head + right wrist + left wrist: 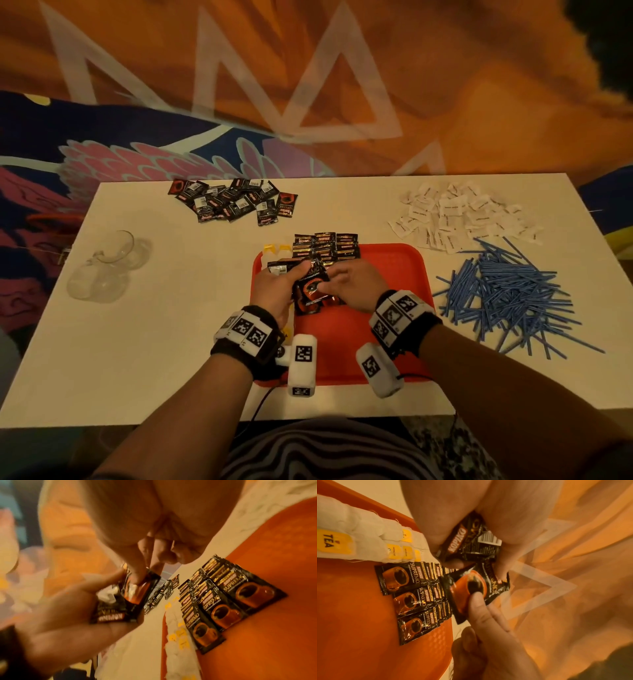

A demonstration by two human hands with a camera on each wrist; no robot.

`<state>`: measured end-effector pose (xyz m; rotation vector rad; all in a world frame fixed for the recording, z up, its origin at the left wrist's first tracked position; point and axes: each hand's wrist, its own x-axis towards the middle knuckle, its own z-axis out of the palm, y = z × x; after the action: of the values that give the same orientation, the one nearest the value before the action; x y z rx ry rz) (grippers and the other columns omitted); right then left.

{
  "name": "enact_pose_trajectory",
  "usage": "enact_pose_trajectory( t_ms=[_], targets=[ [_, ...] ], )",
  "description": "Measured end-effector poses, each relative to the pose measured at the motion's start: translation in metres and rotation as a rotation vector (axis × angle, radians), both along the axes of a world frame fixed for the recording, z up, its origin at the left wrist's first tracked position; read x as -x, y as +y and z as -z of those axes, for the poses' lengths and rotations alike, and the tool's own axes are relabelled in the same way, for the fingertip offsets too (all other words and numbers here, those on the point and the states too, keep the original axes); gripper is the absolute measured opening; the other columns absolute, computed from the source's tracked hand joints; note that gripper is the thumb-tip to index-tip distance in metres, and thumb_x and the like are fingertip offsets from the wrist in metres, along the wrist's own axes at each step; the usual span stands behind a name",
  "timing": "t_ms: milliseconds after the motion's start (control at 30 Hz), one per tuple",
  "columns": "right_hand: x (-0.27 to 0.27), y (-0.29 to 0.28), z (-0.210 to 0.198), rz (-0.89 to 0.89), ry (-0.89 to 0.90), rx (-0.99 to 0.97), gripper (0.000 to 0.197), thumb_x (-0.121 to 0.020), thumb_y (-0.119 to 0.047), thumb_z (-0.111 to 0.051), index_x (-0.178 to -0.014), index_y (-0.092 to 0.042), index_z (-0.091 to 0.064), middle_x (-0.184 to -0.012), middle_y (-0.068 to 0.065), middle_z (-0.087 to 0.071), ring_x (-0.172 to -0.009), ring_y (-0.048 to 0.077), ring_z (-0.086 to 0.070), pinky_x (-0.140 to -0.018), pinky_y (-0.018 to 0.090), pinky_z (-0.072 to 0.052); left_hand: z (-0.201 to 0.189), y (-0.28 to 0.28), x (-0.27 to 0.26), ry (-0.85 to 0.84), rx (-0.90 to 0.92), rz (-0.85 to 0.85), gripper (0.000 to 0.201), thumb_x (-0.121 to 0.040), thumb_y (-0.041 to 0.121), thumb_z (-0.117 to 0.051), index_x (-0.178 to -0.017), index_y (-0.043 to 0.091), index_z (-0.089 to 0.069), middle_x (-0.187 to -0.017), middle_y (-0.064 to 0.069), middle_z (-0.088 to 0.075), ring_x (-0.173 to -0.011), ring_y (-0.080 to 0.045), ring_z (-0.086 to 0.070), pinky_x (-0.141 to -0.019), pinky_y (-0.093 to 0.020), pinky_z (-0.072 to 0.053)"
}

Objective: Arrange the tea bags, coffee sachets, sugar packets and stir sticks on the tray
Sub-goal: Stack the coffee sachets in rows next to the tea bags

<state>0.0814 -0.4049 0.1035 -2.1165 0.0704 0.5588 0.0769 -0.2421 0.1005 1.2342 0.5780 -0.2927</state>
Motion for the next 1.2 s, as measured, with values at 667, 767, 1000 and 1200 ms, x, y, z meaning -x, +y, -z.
enact_pose_trajectory(
  t_ms=[667,767,1000,1200],
  targets=[
    [0.014,0.004,0.048,-0.004,0.064,0.025,0.014,-0.079,-0.021,-0.079,-0.090,-0.014,-0.076,-0.076,-0.007,-0.067,-0.066,-0.001,-0.059,-0.059,0.011,-0.043,0.047,-0.001,0.004,0.169,-0.259,0.065,0.007,-0.086,0.013,-0.075,-0.089,0.019,-0.071,-0.096,-0.008,-0.075,-0.086,-0.024,-0.071,-0.080,-0.039,-0.058],
    [0.015,-0.002,0.067,0.006,0.077,0.074,0.014,-0.082,-0.030,-0.076,-0.089,-0.017,-0.074,-0.080,-0.012,-0.065,-0.069,-0.004,-0.054,-0.061,0.013,-0.038,0.049,0.006,0.005,0.145,-0.318,0.048,0.008,-0.088,0.026,-0.075,-0.083,0.022,-0.070,-0.087,-0.005,-0.074,-0.072,-0.021,-0.066,-0.074,-0.037,-0.053],
    [0.003,-0.019,0.096,0.116,0.188,0.289,0.026,-0.093,-0.026,-0.064,-0.116,-0.013,-0.065,-0.116,-0.001,-0.064,-0.092,0.005,-0.050,-0.068,0.010,-0.036,0.061,0.034,0.005,0.334,-0.172,-0.084,0.011,-0.090,0.017,-0.071,-0.093,0.007,-0.069,-0.070,-0.007,-0.067,-0.060,-0.022,-0.062,-0.059,-0.031,-0.052],
    [-0.006,-0.014,0.109,0.187,0.251,0.283,0.016,-0.088,-0.022,-0.070,-0.103,-0.016,-0.065,-0.096,-0.007,-0.056,-0.072,-0.001,-0.049,-0.040,0.005,-0.031,0.063,0.054,0.013,0.372,-0.099,-0.122,0.012,-0.091,0.018,-0.069,-0.087,0.007,-0.068,-0.063,-0.005,-0.061,-0.055,-0.020,-0.054,-0.054,-0.029,-0.043]
  ],
)
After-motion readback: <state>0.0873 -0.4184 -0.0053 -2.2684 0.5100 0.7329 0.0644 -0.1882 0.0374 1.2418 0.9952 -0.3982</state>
